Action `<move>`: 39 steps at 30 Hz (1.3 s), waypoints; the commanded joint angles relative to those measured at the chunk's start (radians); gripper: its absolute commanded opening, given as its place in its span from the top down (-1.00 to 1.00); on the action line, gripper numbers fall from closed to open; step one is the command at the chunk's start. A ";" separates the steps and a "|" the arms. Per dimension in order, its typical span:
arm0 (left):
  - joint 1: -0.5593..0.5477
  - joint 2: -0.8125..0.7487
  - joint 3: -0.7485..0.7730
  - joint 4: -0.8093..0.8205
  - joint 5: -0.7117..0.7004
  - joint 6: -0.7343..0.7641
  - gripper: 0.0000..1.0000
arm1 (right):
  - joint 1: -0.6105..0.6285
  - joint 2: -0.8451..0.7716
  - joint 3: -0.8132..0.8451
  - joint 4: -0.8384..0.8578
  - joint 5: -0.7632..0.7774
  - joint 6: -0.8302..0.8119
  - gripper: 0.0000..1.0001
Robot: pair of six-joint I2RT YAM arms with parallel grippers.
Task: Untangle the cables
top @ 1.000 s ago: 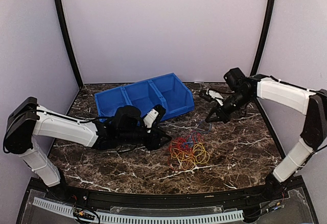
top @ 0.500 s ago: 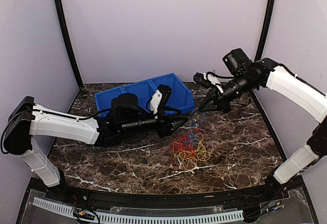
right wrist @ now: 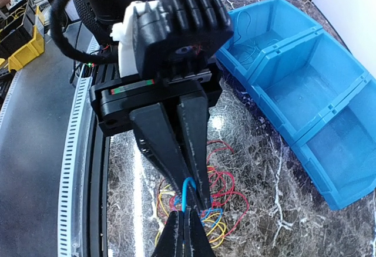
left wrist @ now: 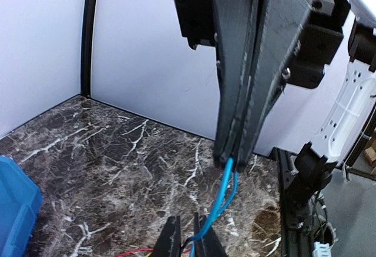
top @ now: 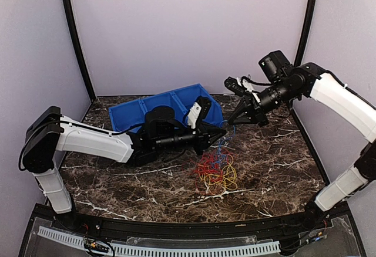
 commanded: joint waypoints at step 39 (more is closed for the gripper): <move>-0.007 -0.365 -0.008 -0.141 -0.373 -0.130 1.00 | 0.113 0.389 -0.561 1.044 -0.228 0.351 0.81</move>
